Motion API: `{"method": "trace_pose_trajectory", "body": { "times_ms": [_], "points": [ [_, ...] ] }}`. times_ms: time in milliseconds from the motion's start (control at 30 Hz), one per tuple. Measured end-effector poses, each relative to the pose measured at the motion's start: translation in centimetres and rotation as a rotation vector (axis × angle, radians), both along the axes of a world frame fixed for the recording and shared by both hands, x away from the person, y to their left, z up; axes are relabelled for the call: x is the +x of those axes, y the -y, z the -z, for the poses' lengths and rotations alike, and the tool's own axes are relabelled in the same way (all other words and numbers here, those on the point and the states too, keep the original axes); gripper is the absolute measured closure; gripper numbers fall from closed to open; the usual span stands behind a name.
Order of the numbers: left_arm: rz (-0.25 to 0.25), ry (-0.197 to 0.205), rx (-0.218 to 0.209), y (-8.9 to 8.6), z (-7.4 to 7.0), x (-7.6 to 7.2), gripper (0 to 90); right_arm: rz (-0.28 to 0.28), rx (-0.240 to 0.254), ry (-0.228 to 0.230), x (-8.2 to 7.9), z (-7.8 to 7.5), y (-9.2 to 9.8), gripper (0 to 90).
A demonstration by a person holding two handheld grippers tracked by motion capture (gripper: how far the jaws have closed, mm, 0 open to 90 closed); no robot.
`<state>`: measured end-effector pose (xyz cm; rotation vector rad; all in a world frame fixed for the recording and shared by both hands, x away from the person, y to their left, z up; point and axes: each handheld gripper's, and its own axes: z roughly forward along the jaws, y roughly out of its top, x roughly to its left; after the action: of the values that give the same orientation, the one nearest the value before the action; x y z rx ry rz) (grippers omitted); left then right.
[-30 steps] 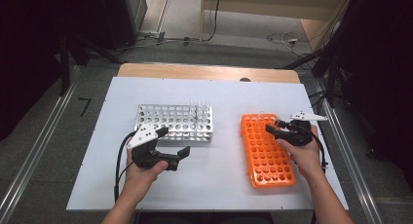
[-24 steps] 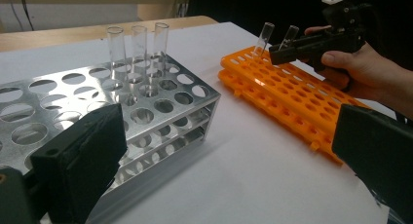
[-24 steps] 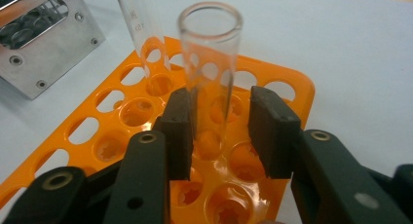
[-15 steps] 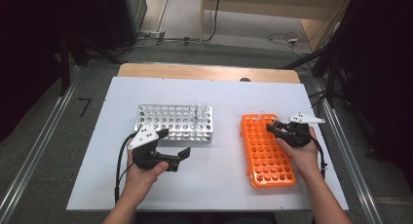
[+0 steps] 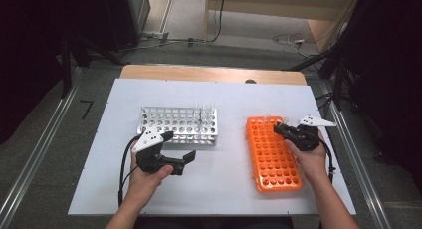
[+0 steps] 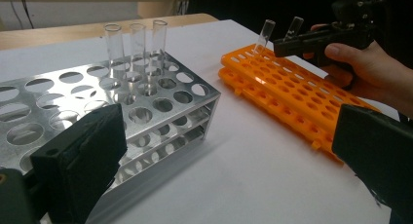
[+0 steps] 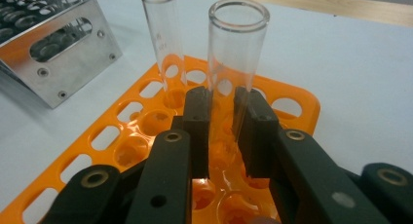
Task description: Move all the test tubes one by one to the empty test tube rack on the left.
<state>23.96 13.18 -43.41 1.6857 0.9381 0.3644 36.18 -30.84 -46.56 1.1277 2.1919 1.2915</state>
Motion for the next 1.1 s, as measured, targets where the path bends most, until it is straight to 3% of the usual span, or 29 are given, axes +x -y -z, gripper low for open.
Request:
{"method": "trace_pose_trajectory", "body": {
  "times_ms": [433,1100],
  "points": [
    [0.003,0.015,0.004,0.2,-0.4,-0.1,0.0,-0.004,0.027,0.054,-1.7,-3.1,-0.2,73.8],
    [0.035,0.042,0.011,1.5,-1.5,-0.5,0.0,-0.154,0.040,0.040,-5.2,-4.8,-4.8,73.7]
  ]
}}
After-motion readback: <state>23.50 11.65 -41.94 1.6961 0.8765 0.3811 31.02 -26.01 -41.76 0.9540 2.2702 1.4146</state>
